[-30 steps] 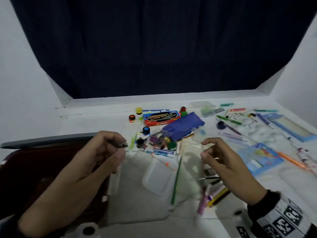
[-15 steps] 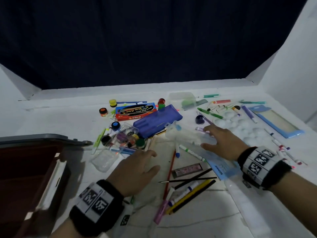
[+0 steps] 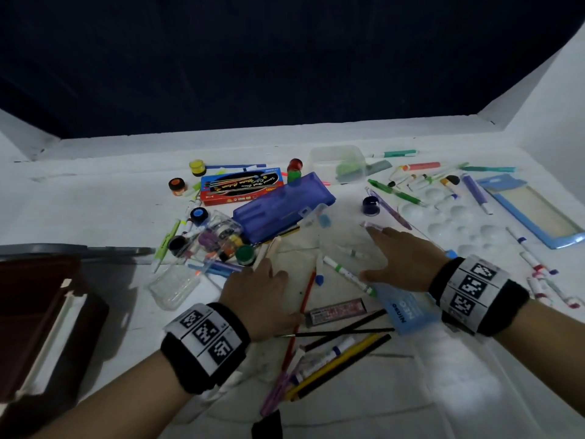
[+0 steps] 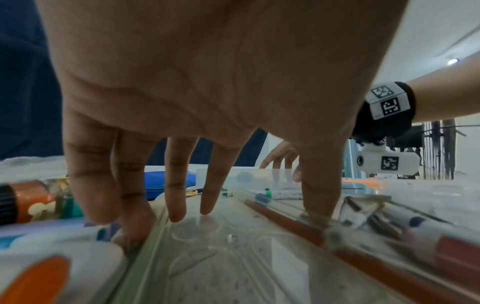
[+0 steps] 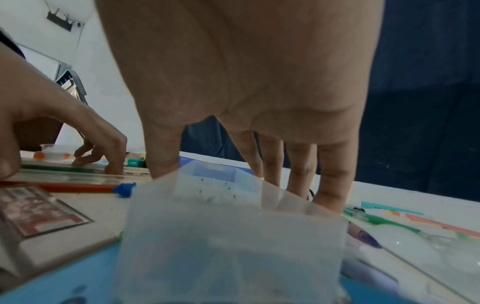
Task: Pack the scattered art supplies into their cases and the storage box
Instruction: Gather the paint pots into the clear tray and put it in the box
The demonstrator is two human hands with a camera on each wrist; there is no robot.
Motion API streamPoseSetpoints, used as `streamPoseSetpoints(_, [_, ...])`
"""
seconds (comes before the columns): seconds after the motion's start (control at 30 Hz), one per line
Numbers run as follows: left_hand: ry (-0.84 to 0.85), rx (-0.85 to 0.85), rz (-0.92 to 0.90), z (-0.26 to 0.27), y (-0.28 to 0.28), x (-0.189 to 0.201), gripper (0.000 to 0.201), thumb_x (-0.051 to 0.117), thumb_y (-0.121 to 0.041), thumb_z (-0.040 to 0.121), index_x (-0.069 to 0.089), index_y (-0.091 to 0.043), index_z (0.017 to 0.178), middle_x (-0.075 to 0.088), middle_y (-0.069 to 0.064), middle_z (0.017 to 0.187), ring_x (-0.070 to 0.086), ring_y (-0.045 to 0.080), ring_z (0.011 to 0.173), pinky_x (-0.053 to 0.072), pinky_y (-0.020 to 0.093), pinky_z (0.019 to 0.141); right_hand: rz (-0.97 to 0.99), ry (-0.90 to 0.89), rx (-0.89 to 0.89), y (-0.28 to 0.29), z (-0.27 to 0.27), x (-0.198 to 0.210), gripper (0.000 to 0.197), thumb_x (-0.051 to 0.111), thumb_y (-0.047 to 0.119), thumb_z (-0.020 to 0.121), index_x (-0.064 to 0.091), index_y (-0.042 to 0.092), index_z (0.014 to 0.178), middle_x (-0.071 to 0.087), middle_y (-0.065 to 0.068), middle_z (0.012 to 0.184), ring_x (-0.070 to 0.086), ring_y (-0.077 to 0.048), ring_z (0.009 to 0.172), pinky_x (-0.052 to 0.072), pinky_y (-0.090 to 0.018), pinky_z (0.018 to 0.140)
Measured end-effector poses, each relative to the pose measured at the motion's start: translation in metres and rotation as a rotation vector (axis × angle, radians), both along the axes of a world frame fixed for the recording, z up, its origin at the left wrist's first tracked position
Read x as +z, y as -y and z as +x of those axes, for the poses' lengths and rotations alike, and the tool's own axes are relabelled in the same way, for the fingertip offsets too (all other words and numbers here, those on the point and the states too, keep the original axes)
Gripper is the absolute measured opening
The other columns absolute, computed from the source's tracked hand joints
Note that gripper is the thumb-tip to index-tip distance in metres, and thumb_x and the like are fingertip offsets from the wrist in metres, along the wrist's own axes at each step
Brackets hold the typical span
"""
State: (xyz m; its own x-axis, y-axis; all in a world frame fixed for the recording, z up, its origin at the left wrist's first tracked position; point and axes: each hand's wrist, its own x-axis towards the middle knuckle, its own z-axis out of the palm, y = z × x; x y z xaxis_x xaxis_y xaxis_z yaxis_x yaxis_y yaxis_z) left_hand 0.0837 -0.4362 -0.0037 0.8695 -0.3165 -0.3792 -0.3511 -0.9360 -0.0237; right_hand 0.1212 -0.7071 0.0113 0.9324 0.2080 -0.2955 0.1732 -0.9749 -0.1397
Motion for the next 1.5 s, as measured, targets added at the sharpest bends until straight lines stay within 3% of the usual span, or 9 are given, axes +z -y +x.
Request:
streamPoseSetpoints(0.13, [0.017, 0.027, -0.018, 0.001, 0.008, 0.004, 0.084, 0.048, -0.085, 0.068, 0.046, -0.025, 0.126, 0.042, 0.008, 0.124, 0.055, 0.033, 0.102, 0.051, 0.042, 0.083, 0.117, 0.031, -0.076, 0.008, -0.001, 0.004, 0.085, 0.056, 0.069, 0.081, 0.028, 0.021, 0.145, 0.050, -0.004, 0.136, 0.052, -0.023, 0.119, 0.047, -0.041, 0.095])
streamPoseSetpoints(0.33, [0.081, 0.196, -0.216, 0.007, 0.010, 0.019, 0.091, 0.059, -0.074, 0.062, 0.031, -0.039, 0.140, 0.047, 0.002, 0.133, 0.044, 0.030, 0.117, 0.040, 0.044, 0.100, 0.724, -0.008, -0.353, 0.029, -0.017, 0.026, 0.079, 0.069, 0.063, 0.073, 0.044, 0.026, 0.139, 0.058, 0.006, 0.120, 0.056, -0.013, 0.108, 0.047, -0.032, 0.088])
streamPoseSetpoints(0.57, [0.239, 0.349, -0.596, 0.006, 0.019, 0.061, 0.100, 0.072, -0.061, 0.055, 0.027, -0.043, 0.141, 0.052, -0.006, 0.129, 0.041, 0.023, 0.119, 0.044, 0.049, 0.098, 1.144, -0.138, -0.385, 0.053, -0.043, 0.039, 0.058, 0.073, 0.048, 0.072, 0.055, 0.024, 0.123, 0.064, 0.011, 0.106, 0.060, -0.008, 0.076, 0.044, -0.019, 0.052])
streamPoseSetpoints(0.73, [0.478, 0.335, -0.763, -0.018, 0.026, 0.091, 0.102, 0.083, -0.028, 0.063, 0.027, -0.036, 0.148, 0.046, -0.020, 0.120, 0.036, 0.016, 0.120, 0.042, 0.037, 0.099, 1.272, -0.189, -0.379, 0.062, -0.050, 0.037, 0.065, 0.074, 0.057, 0.064, 0.061, 0.028, 0.121, 0.071, 0.003, 0.110, 0.065, -0.010, 0.084, 0.048, -0.023, 0.055])
streamPoseSetpoints(0.83, [0.434, 0.232, -0.728, -0.047, 0.023, 0.103, 0.098, 0.074, -0.047, 0.061, 0.031, -0.032, 0.148, 0.047, -0.014, 0.133, 0.038, 0.011, 0.123, 0.042, 0.038, 0.103, 1.373, -0.287, -0.387, 0.062, -0.059, 0.038, 0.049, 0.069, 0.042, 0.082, 0.060, 0.023, 0.126, 0.070, 0.001, 0.117, 0.065, -0.013, 0.094, 0.047, -0.017, 0.053])
streamPoseSetpoints(1.03, [0.190, -0.051, -0.594, -0.116, 0.011, 0.067, 0.096, 0.078, -0.046, 0.069, 0.032, -0.028, 0.151, 0.035, -0.009, 0.140, 0.035, 0.004, 0.134, 0.029, 0.016, 0.110, 1.243, -0.273, -0.385, 0.049, -0.084, 0.041, 0.061, 0.070, 0.052, 0.068, 0.060, 0.029, 0.124, 0.066, 0.013, 0.116, 0.059, -0.004, 0.109, 0.044, -0.027, 0.074])
streamPoseSetpoints(1.23, [-0.085, -0.135, -0.489, -0.161, 0.008, 0.019, 0.091, 0.073, -0.049, 0.078, 0.024, -0.032, 0.154, 0.024, -0.014, 0.154, 0.017, -0.010, 0.137, 0.011, 0.003, 0.108, 1.088, -0.286, -0.276, 0.025, -0.109, 0.037, 0.051, 0.068, 0.045, 0.079, 0.058, 0.032, 0.128, 0.063, 0.029, 0.104, 0.056, 0.011, 0.098, 0.046, -0.021, 0.077])
streamPoseSetpoints(1.37, [-0.137, -0.162, -0.448, -0.175, 0.007, -0.002, 0.091, 0.073, -0.044, 0.081, 0.024, -0.022, 0.155, 0.024, -0.007, 0.158, 0.016, 0.002, 0.143, 0.002, 0.002, 0.110, 0.949, -0.340, -0.118, 0.014, -0.119, 0.034, 0.071, 0.064, 0.061, 0.065, 0.052, 0.039, 0.132, 0.058, 0.026, 0.115, 0.055, 0.010, 0.104, 0.048, -0.018, 0.083])
streamPoseSetpoints(1.5, [-0.089, -0.203, -0.483, -0.174, -0.004, -0.014, 0.084, 0.068, -0.041, 0.086, 0.026, -0.015, 0.154, 0.024, 0.001, 0.160, 0.020, 0.012, 0.145, 0.017, 0.021, 0.119, 0.835, -0.369, 0.029, 0.008, -0.127, 0.031, 0.080, 0.061, 0.066, 0.062, 0.046, 0.040, 0.136, 0.054, 0.025, 0.124, 0.055, 0.011, 0.106, 0.049, -0.017, 0.089])
